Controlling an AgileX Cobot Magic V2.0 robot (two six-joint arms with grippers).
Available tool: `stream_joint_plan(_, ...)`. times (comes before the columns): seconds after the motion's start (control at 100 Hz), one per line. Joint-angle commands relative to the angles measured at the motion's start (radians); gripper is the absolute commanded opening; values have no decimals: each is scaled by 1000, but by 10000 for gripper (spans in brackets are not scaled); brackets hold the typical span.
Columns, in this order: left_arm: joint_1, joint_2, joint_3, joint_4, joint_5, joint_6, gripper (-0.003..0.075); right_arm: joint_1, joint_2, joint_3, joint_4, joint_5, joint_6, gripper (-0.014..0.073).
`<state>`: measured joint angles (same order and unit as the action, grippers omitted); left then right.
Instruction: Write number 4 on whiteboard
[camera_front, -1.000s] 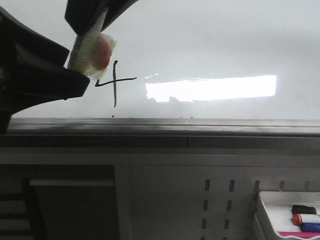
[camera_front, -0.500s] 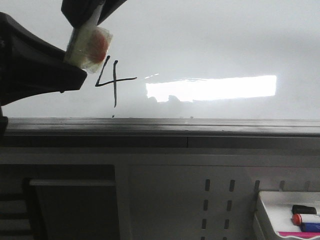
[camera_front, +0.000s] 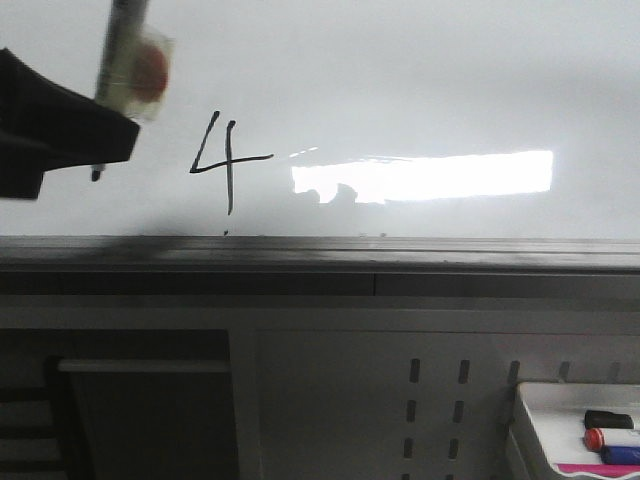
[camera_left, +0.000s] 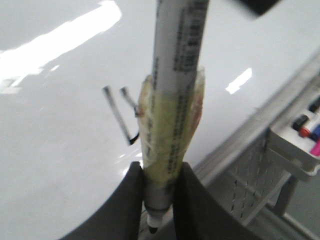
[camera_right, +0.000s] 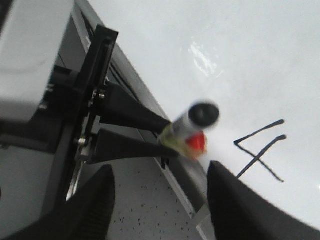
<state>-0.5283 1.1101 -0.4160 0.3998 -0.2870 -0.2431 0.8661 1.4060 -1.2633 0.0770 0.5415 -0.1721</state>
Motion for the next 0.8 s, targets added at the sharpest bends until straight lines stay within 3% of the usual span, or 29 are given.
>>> stream_joint_plan(0.0, 22, -9, -55, -266, 46, -16, -20, -20, -75, -32, 5, -94, -8, 394)
stream_joint_plan(0.27, 58, 56, -206, -448, 337, -16, -20, -25, -116, -32, 5, -90, -8, 394)
stream_joint_plan(0.57, 59, 130, -261, -494, 332, -16, -11, -25, -116, -32, 5, -83, -8, 394)
stream_joint_plan(0.79, 91, 153, -268, -513, 315, -16, 211, -25, -116, -32, 5, -83, -8, 394)
